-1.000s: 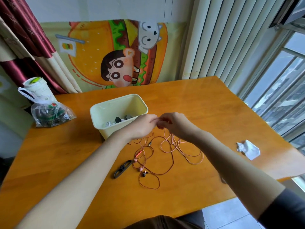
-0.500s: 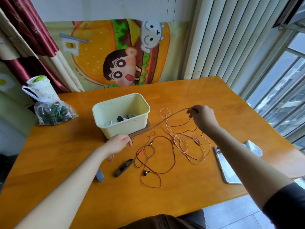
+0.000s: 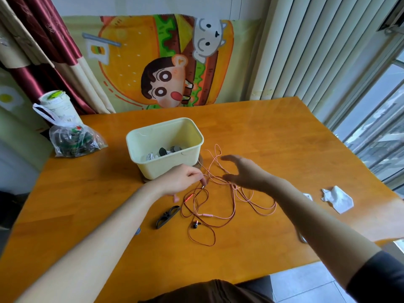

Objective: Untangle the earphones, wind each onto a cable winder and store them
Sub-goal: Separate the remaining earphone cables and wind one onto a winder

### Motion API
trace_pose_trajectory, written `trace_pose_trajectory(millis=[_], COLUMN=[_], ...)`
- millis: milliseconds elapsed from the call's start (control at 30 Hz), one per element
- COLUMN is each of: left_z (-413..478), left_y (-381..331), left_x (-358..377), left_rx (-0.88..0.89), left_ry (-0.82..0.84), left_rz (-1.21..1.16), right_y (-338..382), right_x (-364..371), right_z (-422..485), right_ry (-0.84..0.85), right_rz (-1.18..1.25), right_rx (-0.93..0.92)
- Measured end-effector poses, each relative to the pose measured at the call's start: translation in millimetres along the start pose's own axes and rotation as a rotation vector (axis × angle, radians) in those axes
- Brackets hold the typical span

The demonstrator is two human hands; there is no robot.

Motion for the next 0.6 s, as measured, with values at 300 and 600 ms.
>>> trace_pose_trajectory(millis=[300, 600], left_z=[-7, -44], left_y=[23, 185], left_x=[-10, -7], left_rx=[-0.043, -0.556], left_ry=[-0.171, -0.536], left_rz=[0.097, 0.192], right_y=[58, 40], right_x=[49, 79], right_z=[-2, 13], right_ry=[0.027, 0.081], right_rz=[0.180, 0.160], right_rx=[-0.182, 0.060])
Point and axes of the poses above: each hand's wrist, its own z-axis towards the middle knuckle, its own x-axis out of the palm, y = z × x, the point moved 6 cm from there along z, towards the middle knuckle, and after that the axes turned 13 degrees about -y, right-handed, at the moved point
